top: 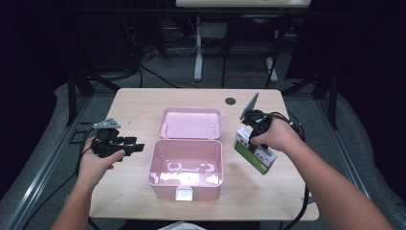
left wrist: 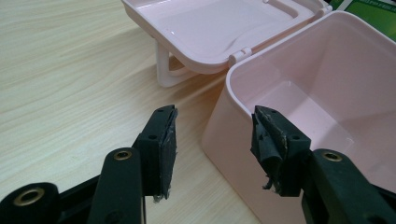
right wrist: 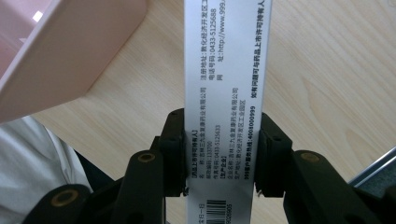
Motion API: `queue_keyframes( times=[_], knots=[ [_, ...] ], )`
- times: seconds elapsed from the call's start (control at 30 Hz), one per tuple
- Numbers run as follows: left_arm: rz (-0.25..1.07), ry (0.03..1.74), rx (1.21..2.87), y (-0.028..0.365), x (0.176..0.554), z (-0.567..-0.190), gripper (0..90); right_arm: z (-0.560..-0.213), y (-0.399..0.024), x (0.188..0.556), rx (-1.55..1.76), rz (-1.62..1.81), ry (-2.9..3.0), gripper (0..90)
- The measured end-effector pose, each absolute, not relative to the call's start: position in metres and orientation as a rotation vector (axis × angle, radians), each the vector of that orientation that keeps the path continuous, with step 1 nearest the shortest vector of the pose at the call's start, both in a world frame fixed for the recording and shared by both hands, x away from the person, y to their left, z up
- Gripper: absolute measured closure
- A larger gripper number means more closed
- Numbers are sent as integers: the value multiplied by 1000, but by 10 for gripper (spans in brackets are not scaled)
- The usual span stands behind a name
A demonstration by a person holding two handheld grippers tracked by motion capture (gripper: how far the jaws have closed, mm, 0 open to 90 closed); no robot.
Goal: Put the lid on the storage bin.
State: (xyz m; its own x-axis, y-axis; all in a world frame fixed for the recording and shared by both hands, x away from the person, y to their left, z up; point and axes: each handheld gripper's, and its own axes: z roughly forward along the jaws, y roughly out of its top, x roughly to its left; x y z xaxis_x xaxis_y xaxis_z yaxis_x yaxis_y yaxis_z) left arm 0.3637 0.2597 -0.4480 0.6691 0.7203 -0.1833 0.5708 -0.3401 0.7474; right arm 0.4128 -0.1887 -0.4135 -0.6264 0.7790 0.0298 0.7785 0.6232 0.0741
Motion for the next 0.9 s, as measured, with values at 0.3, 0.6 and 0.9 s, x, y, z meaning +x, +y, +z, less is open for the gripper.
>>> queue_keyframes(
  times=[0.3,0.6,0.9],
  knots=[
    [226,999,2041,260,364,-448,496,-403,-183,412,1316,108,2831,614],
    [230,999,2037,260,364,-449,496,-392,-178,409,1293,103,2840,614],
    [230,1000,2041,261,364,-449,494,-379,-170,405,1253,94,2843,615]
  ],
)
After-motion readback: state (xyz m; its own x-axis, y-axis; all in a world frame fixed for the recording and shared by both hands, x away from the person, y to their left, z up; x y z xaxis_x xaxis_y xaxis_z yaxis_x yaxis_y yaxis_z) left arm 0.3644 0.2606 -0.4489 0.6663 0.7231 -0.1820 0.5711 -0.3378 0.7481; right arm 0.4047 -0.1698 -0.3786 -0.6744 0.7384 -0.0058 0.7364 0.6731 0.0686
